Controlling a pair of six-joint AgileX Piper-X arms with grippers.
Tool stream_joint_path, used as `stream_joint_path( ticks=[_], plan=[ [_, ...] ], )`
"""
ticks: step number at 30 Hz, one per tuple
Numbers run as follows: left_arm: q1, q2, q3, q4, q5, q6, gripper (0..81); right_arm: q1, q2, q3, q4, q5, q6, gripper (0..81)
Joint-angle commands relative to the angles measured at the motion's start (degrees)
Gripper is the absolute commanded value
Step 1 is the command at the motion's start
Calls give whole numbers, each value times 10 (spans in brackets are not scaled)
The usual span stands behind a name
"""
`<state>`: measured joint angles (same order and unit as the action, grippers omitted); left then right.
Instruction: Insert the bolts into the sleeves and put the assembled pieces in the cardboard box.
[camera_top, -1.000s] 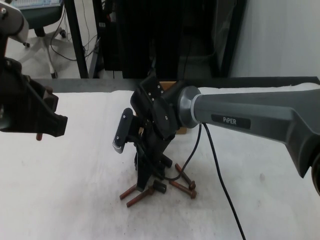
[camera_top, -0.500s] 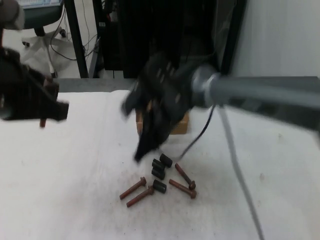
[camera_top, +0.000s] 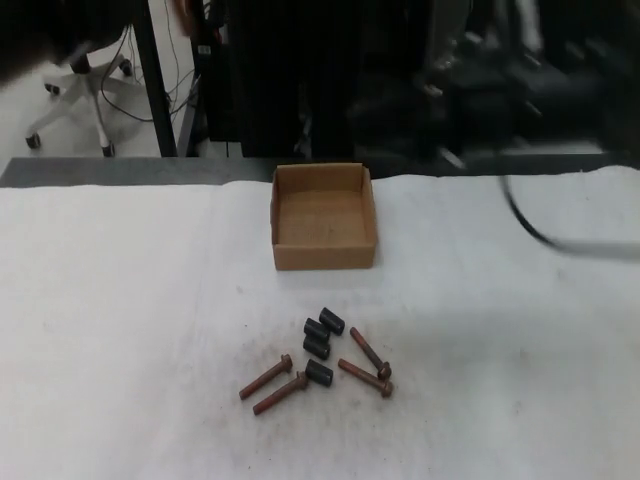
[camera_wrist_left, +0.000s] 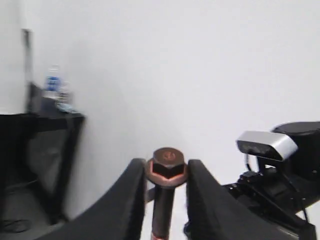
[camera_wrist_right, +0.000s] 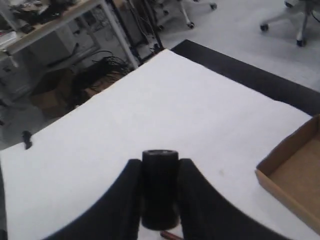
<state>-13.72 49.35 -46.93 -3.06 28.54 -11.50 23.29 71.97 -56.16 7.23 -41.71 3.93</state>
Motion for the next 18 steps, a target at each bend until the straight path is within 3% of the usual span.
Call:
stream_joint_path(
  ticks=[1, 4, 9, 13, 18],
  plan=[
    [1, 50, 35, -177, 207, -131, 3, -3, -47, 85, -120, -33, 9, 8],
    [1, 100, 34, -285, 280, -204, 3, 15, -84, 166, -204, -5, 9, 8],
    [0, 163, 34, -407, 325, -325, 3, 72, -72, 260, -326, 161, 9, 8],
    [0, 187, 34, -471, 327, -367, 3, 121, -36, 286, -449, 256, 9, 8],
    [-7, 189, 34, -491, 314, -341, 3, 156, 21, 285, -606, 264, 17, 8]
  ],
)
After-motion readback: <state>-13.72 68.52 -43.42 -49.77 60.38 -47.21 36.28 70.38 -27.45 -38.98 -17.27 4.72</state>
